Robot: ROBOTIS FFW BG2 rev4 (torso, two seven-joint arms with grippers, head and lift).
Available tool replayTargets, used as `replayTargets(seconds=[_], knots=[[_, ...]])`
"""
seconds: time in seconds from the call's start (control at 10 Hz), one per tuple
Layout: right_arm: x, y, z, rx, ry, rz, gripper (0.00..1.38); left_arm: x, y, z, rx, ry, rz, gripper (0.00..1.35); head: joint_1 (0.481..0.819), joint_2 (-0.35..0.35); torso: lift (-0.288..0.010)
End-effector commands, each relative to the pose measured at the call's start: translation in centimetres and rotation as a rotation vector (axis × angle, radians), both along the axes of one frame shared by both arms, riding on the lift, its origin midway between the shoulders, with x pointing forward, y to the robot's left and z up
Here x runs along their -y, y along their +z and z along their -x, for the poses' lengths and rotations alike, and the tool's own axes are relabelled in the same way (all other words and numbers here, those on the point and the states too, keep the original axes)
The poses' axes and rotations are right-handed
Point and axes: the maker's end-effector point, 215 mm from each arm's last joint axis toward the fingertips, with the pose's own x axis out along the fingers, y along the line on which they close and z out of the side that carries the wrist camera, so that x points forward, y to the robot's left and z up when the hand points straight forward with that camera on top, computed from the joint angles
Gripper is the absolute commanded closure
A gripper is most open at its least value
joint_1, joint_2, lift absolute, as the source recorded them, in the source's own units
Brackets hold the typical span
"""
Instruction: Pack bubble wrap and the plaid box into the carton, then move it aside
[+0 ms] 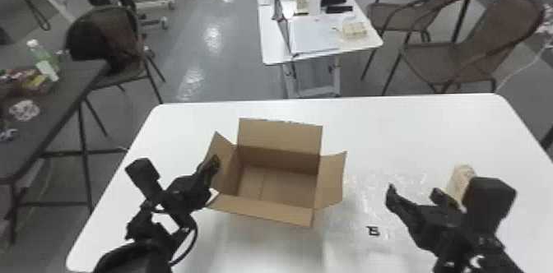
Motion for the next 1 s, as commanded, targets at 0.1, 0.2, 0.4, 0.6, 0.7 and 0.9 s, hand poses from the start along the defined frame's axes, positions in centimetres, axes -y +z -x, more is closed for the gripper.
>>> replayTargets(seconds=[0.1,0.2,0.4,0.6,0.7,0.9], knots=[[-2.0,-2.6,-2.2,-0.149,0.037,-0.011,0.33,0.9,0.2,-0.3,0.006,-0.010,-0.003,1.21,0.695,0.207,-0.027],[-3.0,-4.5,-2.2,-0.218,0.035,-0.054,0.33,0.9,0.3,-0.4,0.009,-0.008,-0.005,1.21,0.695,0.207,-0.027],[-3.9,-7.6,-1.8,-0.347,0.025,-0.098,0.33,1.0,0.3,-0.4,0.007,-0.009,-0.003,1.21,0.695,0.214,-0.027],[-3.9,-7.8,-2.1,-0.398,-0.013,-0.109,0.33,1.5,0.4,-0.6,0.007,-0.016,-0.002,1.21,0.695,0.222,-0.027],[-4.2,-8.8,-2.0,-0.448,-0.015,-0.125,0.33,1.6,0.5,-0.7,0.010,-0.019,-0.002,1.21,0.695,0.221,-0.027],[-3.9,-10.9,-1.6,-0.546,-0.036,-0.104,0.33,2.2,0.9,-1.2,0.014,-0.031,-0.008,1.21,0.695,0.219,-0.027]])
